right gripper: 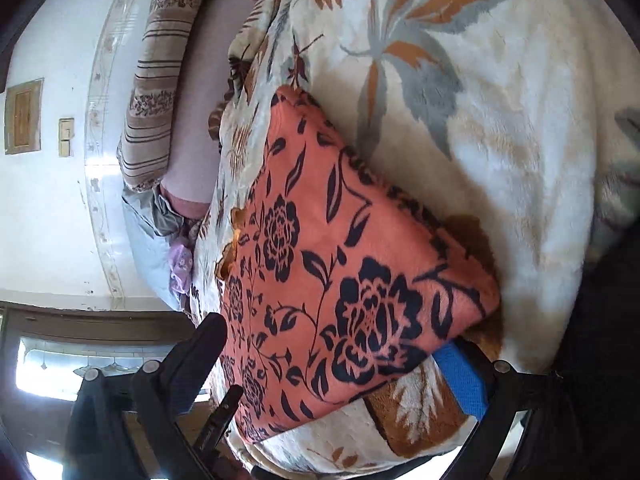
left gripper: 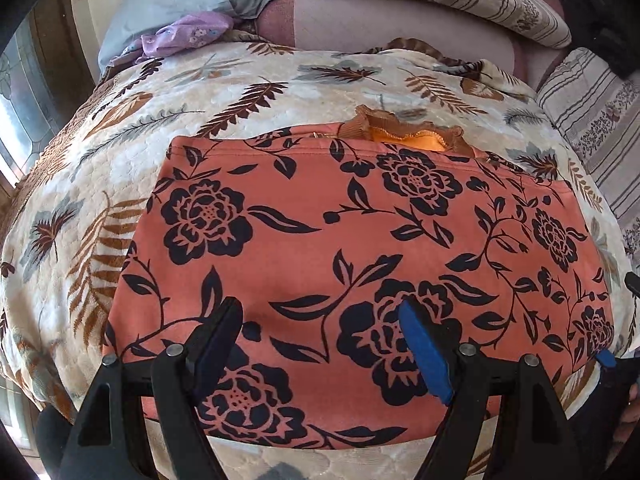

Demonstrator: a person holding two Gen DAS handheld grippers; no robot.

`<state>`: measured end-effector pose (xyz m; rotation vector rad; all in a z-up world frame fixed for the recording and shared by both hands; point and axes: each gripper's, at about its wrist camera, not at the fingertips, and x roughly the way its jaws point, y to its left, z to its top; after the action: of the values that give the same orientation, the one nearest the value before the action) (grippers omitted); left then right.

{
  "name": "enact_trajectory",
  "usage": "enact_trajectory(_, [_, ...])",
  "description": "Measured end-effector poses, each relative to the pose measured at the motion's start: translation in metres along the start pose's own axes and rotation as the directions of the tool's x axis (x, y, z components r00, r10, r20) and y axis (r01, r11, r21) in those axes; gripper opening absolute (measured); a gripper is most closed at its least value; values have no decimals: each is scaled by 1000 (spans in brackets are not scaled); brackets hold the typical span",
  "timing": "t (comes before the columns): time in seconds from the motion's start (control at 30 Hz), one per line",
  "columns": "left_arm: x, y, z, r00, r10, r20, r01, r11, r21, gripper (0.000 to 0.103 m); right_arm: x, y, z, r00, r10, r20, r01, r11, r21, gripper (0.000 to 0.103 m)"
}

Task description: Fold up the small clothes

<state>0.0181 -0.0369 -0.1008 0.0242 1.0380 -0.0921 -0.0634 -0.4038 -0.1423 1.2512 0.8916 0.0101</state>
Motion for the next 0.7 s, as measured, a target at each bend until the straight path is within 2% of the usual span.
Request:
enact_trajectory(0.07, [-2, -3, 3, 1000, 3, 8, -3, 1000, 6, 81, 0, 10, 3, 1000, -29, 7, 30, 998, -50, 74])
enact_trajectory(0.1, [-3, -4, 3, 1000, 5, 19, -5, 1000, 7, 81, 3, 13, 4, 998, -59, 2, 59, 995, -78, 53])
enact_trajectory(0.13, [-4, -4, 4, 1000, 8, 27, -8, 1000, 7, 81, 6, 13, 5, 997, -81, -9, 80, 993, -91, 49])
enact_trajectory(0.2, [1, -7, 3, 1000, 10, 22, -10, 1000, 9, 81, 16, 3, 6, 993, -110, -50, 106, 992, -74, 49])
enact_trajectory(0.27, [19, -13, -2, 999, 24, -23, -23, 999, 48, 89, 16, -4, 7, 996, -69, -51, 67, 997, -42, 52])
enact_trajectory(0.3, [27, -17, -5, 998, 51, -45, -47, 995, 89, 90, 16, -4, 7, 997, -47, -53, 45, 998, -38, 60])
enact_trajectory(0.33, [26, -22, -7, 997, 70, -21, -67, 990, 120, 90, 15, 0, 8, 998, -46, -52, 43, 998, -51, 66])
enact_trajectory(0.4, [12, -24, -4, 998, 58, 13, -59, 991, 121, 90, 16, 13, 7, 995, -92, -37, 86, 987, -137, 66])
enact_trajectory(0.43, [2, -23, -1, 998, 29, 47, -33, 995, 98, 90, 18, 20, 5, 993, -113, -30, 106, 976, -190, 59])
enact_trajectory(0.47, [-8, -21, 1, 996, 10, 89, -17, 997, 78, 90, 20, 26, 4, 988, -156, -23, 146, 960, -238, 48])
enact_trajectory(0.5, [-13, -20, 3, 993, -1, 116, -7, 998, 68, 90, 22, 32, 4, 982, -190, -20, 177, 944, -277, 23])
enact_trajectory(0.53, [-11, -19, 4, 993, -17, 113, 10, 998, 67, 90, 23, 39, 3, 977, -214, -10, 200, 930, -309, 22])
enact_trajectory(0.57, [1, -20, 3, 997, -41, 65, 36, 996, 76, 90, 23, 49, 0, 972, -236, 10, 225, 909, -351, 22])
enact_trajectory(0.6, [26, -22, -1, 998, -55, -42, 59, 994, 93, 91, 21, 64, -4, 966, -253, 42, 248, 882, -401, 21])
enact_trajectory(0.63, [39, -25, -7, 998, -34, -51, 41, 989, 142, 98, 19, 82, -10, 963, -258, 75, 263, 851, -454, 21])
enact_trajectory(0.67, [36, -29, -10, 1000, -20, 18, 17, 982, 190, 99, 17, 104, -17, 962, -249, 110, 269, 816, -512, 20])
enact_trajectory(0.7, [34, -28, -7, 1000, -27, 0, 26, 982, 189, 98, 15, 127, -25, 962, -232, 144, 272, 775, -570, 19])
